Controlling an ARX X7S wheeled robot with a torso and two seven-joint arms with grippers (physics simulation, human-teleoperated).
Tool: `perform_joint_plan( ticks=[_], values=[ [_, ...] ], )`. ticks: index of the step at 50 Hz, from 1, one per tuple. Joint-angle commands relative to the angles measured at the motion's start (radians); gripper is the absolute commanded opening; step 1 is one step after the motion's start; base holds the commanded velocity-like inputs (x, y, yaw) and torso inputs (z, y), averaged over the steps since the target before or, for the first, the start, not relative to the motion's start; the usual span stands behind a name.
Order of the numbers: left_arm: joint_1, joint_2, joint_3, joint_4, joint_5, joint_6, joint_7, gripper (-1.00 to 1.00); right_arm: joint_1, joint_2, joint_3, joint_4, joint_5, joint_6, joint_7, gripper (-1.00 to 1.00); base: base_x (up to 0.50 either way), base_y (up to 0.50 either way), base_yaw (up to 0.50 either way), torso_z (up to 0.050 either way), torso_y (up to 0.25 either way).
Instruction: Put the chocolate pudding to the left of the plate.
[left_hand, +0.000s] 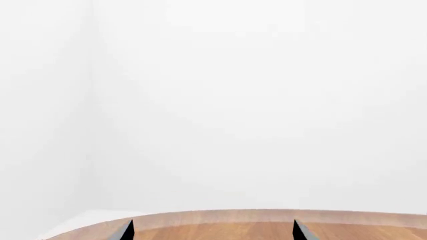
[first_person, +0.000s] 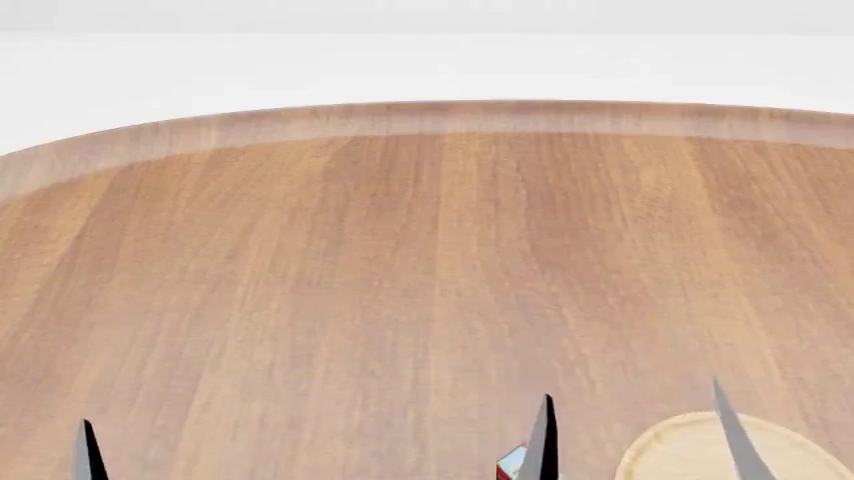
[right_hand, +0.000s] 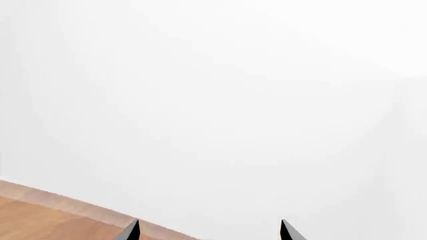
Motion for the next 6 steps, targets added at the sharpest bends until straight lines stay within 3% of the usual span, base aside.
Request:
perform_joint_plan(
  ticks=[1,6],
  values=[
    [0.014,0.006,0.004,0.003,0.03,0.039,-0.016,1.0,-0.046,-0.01,0.005,0.007,-0.019,-0.071,0.052,1.0,0.0,0.0,0.0,0.0,0.0],
    [0.014,0.005,0.007,-0.001,0.043,0.047,-0.02,1.0,-0.048,-0.007,0.011,0.015,-0.013,-0.08,0.055,1.0,0.0,0.0,0.0,0.0,0.0]
  ],
)
